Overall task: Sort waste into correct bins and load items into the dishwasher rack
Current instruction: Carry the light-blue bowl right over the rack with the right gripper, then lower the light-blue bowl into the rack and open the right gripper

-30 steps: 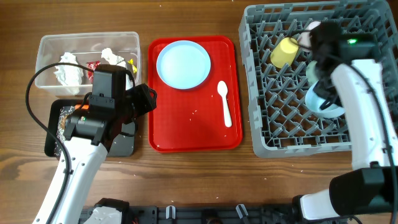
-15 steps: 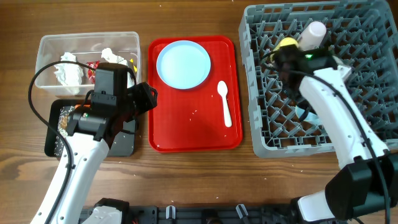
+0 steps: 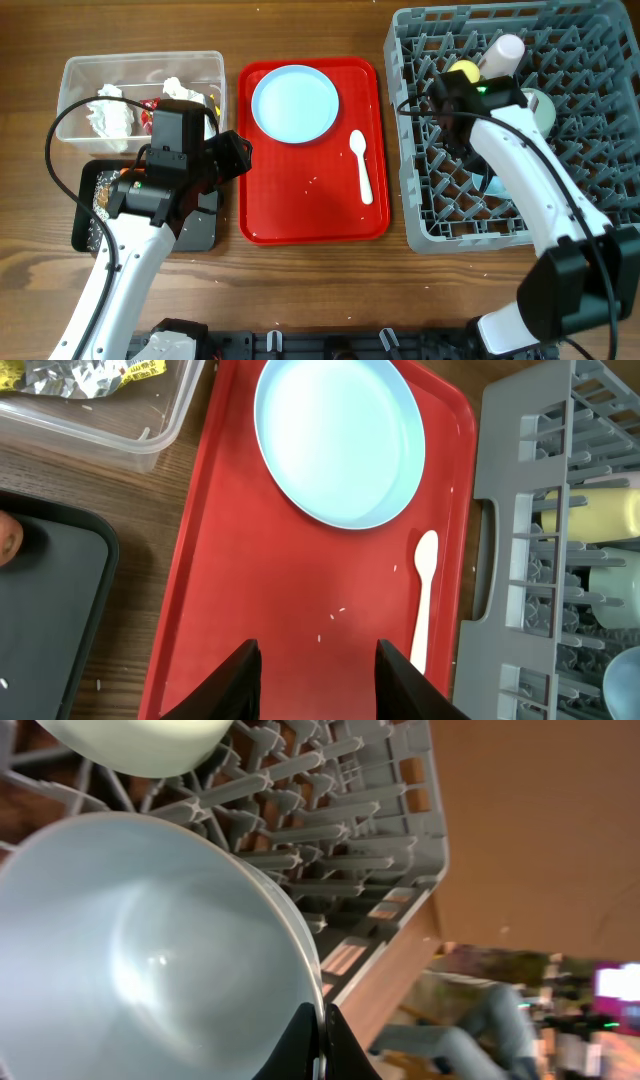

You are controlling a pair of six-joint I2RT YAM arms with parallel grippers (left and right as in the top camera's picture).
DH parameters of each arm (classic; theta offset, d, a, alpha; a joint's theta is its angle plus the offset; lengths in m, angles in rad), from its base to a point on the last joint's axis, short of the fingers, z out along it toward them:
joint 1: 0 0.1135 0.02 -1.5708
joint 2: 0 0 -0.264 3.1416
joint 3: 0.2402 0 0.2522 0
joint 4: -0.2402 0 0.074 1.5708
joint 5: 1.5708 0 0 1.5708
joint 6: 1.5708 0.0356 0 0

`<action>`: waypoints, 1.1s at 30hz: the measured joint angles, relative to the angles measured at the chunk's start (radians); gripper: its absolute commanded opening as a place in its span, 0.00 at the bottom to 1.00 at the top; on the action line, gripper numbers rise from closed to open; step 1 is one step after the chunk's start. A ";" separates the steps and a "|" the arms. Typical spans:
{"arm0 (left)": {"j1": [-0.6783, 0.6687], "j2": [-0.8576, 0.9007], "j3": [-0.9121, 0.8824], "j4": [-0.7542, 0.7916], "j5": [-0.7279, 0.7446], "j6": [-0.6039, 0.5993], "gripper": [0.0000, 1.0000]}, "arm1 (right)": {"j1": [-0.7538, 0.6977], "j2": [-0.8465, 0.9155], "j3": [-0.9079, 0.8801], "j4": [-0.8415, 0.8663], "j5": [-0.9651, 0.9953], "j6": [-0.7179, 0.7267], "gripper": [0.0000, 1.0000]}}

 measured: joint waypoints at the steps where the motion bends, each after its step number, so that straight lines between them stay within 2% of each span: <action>1: 0.000 0.000 0.000 0.000 0.000 0.000 0.36 | 0.000 0.011 0.000 0.001 0.015 -0.006 0.04; 7: 0.000 0.000 0.000 0.000 0.000 0.000 0.36 | 0.000 0.055 0.000 0.029 0.092 -0.072 0.04; 23: 0.000 0.000 0.000 0.013 0.000 0.000 0.36 | 0.000 0.056 0.039 -0.018 0.182 -0.124 0.04; 30: 0.000 0.000 0.000 0.017 0.000 0.000 0.36 | 0.030 0.057 0.109 -0.080 0.181 -0.160 0.04; 33: 0.000 0.000 0.000 0.017 0.000 0.000 0.36 | 0.034 0.057 0.110 -0.117 0.121 -0.145 0.04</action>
